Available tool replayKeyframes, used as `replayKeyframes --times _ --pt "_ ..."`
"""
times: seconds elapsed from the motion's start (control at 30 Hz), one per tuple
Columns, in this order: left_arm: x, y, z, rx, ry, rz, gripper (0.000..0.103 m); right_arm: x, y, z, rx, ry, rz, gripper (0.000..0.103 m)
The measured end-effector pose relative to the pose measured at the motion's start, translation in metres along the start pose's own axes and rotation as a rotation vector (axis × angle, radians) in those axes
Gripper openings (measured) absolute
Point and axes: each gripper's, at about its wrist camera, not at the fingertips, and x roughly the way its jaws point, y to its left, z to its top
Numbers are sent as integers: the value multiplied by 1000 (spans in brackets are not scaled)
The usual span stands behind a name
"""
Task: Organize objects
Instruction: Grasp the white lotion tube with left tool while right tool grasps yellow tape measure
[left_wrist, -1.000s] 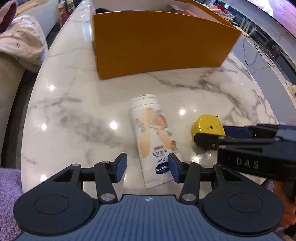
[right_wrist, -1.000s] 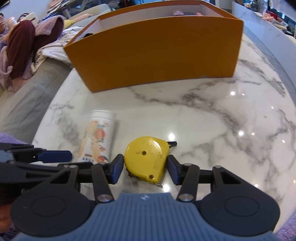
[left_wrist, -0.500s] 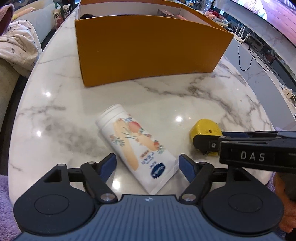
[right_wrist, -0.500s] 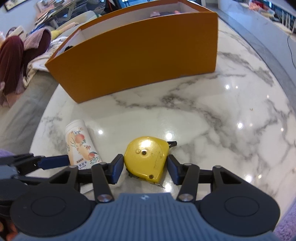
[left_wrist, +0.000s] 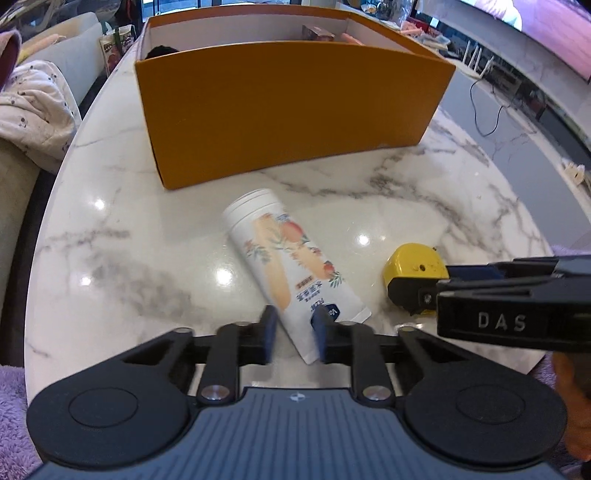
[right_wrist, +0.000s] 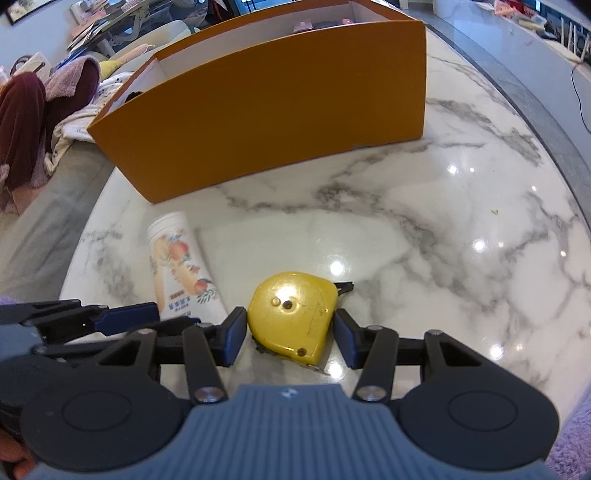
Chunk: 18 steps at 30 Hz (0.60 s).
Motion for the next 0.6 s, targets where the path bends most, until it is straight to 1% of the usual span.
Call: replayKeyframes --times 0.03,0.1,0.27,0.3,0.33,0.37,0.4,0.43,0.47,0.6 --pt "-2 2 0 -9 -8 -7 0 0 1 0 -3 1 5 53" --pt "-5 3 1 -16 -19 -7 0 -1 2 -1 -4 3 23 53" --pt "-11 8 4 -53 -35 -8 1 -6 7 0 -26 -23 30 53" --pt "-11 10 5 -77 -34 -20 8 -6 8 0 -31 -27 24 53" --pt "-10 13 6 -109 -35 -36 29 -6 9 0 -40 -31 12 53" --pt "-11 16 8 -142 -42 -45 41 -6 10 1 -51 -32 -2 53" --pt "-10 17 10 -171 -58 -42 61 -6 11 0 -60 -33 -13 53" --pt "-10 17 12 -190 -82 -26 64 -6 11 0 -67 -34 -20 53" --pt "-10 16 15 -194 -101 -11 64 -6 9 1 -68 -36 -26 53" --pt "-1 6 26 -172 -119 46 64 -9 3 4 -60 -48 -30 53"
